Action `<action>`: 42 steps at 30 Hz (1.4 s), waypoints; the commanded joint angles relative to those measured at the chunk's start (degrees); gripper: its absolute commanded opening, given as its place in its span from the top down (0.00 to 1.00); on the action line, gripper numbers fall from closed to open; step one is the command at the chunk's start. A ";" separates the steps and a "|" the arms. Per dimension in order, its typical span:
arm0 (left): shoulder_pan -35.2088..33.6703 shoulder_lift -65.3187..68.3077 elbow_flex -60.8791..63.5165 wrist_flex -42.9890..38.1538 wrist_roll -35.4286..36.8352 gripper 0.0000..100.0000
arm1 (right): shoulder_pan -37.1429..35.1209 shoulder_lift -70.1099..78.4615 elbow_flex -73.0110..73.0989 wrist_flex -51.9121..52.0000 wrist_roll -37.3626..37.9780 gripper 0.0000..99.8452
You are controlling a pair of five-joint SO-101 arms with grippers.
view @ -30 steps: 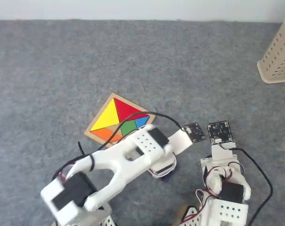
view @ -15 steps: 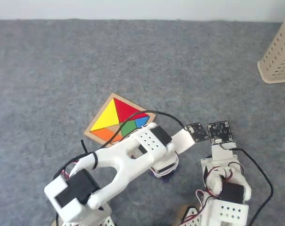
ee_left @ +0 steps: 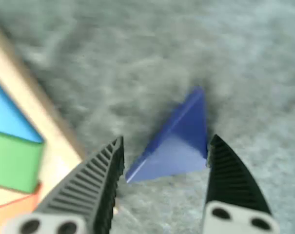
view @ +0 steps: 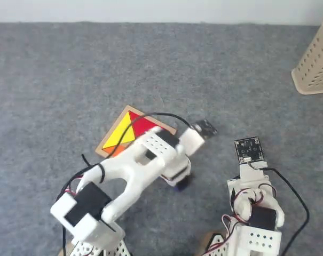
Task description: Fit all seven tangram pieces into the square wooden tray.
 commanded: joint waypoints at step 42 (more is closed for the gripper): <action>-2.81 12.40 -9.36 5.27 -17.67 0.86 | 0.66 -0.84 0.35 -0.75 0.62 0.99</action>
